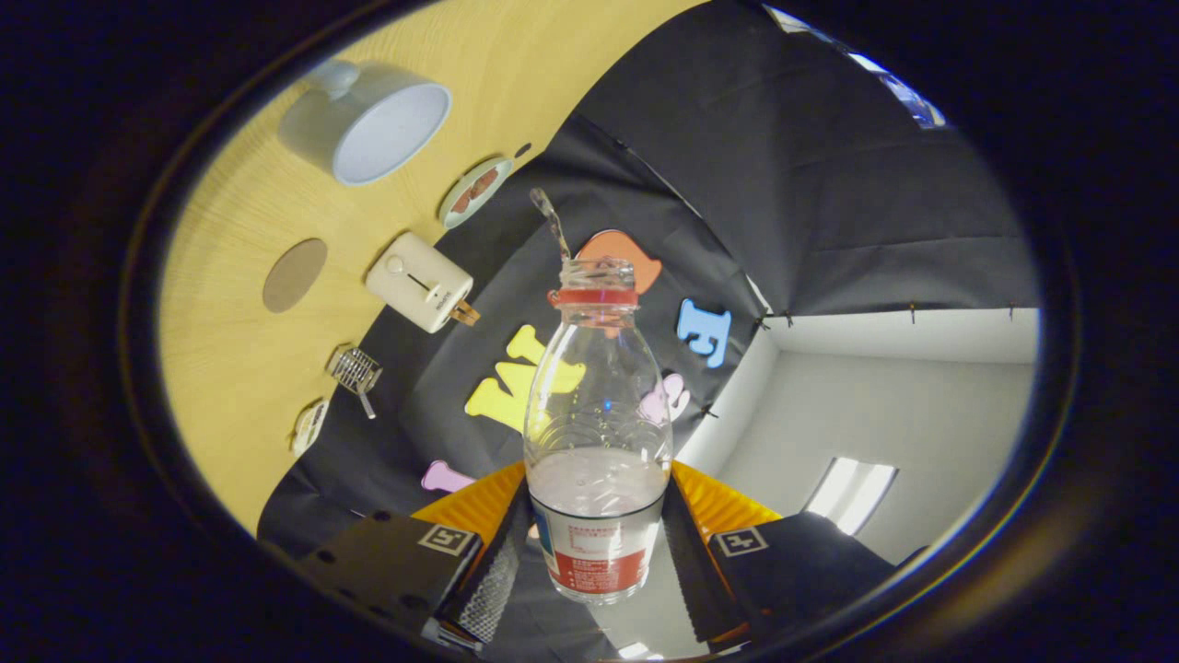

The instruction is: Take the bottle from table, then pour the juice into the cup, finally place the bottle on the coaster

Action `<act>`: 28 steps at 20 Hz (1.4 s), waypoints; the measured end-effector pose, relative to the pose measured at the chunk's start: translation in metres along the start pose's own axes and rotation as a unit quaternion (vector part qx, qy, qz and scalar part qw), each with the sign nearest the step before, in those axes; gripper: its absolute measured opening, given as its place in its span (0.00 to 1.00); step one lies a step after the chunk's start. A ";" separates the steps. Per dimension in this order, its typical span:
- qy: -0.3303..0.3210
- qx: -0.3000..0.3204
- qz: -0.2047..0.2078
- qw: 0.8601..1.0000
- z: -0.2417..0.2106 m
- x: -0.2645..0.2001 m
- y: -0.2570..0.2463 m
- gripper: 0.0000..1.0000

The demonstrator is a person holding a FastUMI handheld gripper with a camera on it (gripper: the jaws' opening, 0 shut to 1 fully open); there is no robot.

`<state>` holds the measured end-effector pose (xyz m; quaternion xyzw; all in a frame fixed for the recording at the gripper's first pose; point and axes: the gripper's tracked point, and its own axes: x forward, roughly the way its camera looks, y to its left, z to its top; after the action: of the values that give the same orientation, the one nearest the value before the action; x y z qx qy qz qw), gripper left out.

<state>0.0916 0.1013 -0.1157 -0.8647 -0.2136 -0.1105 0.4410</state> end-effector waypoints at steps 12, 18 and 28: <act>0.076 0.180 0.050 0.980 -0.020 0.005 0.029 0.80; 0.109 0.361 0.102 0.920 -0.004 0.006 0.042 0.81; 0.181 0.600 0.109 0.771 -0.021 0.016 0.040 0.81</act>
<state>0.1242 0.0672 -0.1259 -0.4057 -0.0568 -0.0658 0.9099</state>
